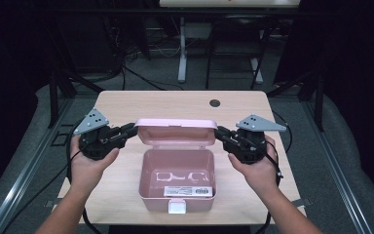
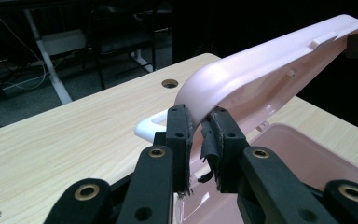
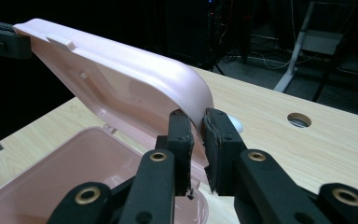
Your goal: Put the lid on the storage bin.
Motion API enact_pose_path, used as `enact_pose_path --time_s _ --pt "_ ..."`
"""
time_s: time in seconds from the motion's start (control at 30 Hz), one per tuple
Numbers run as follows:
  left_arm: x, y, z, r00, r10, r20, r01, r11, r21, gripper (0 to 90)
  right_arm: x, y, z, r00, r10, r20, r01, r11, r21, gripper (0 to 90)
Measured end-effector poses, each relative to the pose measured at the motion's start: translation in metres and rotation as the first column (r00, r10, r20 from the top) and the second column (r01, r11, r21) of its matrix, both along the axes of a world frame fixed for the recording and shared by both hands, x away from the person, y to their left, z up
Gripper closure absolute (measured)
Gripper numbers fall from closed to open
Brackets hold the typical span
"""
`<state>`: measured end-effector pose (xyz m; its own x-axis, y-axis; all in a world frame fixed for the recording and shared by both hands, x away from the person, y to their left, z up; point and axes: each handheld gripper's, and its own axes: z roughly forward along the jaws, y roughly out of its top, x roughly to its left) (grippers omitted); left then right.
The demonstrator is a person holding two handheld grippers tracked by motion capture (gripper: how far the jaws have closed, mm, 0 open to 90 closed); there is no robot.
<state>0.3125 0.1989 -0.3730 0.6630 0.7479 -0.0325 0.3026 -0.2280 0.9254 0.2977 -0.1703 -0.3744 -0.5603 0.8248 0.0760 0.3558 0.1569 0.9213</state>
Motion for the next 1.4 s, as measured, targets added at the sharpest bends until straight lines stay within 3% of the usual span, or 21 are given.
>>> enact_pose_path --time_s 0.53,0.87,1.2,1.4 --pt "-0.021 0.001 -0.007 0.9997 -0.013 0.020 0.012 0.9998 0.016 78.0 -0.020 0.000 -0.010 0.9988 0.013 0.047 -0.012 1.000 -0.019 79.2" --pt "-0.030 0.003 -0.013 0.9997 -0.022 0.015 0.022 0.9997 0.009 77.8 -0.027 -0.002 -0.014 0.9993 0.027 0.026 -0.027 1.000 0.000 77.8" --pt "-0.037 0.004 -0.017 0.9998 -0.020 0.009 0.020 0.9998 0.008 77.3 -0.037 0.001 -0.018 0.9984 0.021 0.053 -0.019 0.999 -0.039 77.6" --pt "-0.041 0.004 -0.018 0.9997 -0.023 0.002 0.023 0.9996 0.014 77.1 -0.040 0.000 -0.019 0.9988 0.027 0.042 -0.025 0.999 -0.031 76.6"
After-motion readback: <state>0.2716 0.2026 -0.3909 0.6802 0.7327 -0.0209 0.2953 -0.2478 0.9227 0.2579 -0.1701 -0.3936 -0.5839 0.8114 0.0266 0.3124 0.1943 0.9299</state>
